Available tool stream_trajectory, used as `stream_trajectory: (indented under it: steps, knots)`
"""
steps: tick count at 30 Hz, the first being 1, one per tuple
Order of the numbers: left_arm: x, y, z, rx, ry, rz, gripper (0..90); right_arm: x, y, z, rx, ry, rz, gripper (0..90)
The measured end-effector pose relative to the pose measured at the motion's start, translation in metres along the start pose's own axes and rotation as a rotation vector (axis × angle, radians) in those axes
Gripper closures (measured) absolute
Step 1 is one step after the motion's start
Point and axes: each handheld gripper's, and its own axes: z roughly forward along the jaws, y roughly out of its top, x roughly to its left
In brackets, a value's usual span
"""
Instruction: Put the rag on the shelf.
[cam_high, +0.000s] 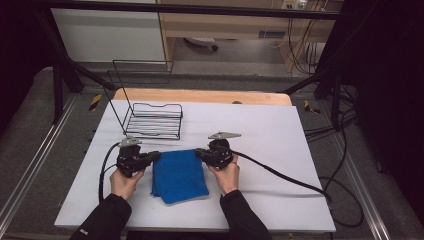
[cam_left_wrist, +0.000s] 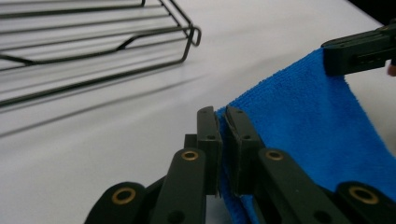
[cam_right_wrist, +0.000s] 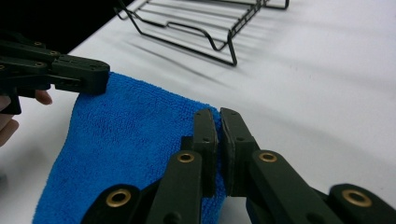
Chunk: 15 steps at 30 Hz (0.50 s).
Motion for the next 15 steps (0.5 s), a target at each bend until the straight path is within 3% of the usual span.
stream_trajectory:
  steps: [7,15]
  knots:
    - [-0.011,0.007,-0.024,-0.112,-0.015,0.026,84.5,0.008,0.004,-0.017,-0.096,0.022,-0.049,86.3]
    - [-0.022,0.014,-0.041,-0.185,-0.017,0.061,84.6,0.016,0.012,-0.035,-0.18,0.046,-0.077,86.5]
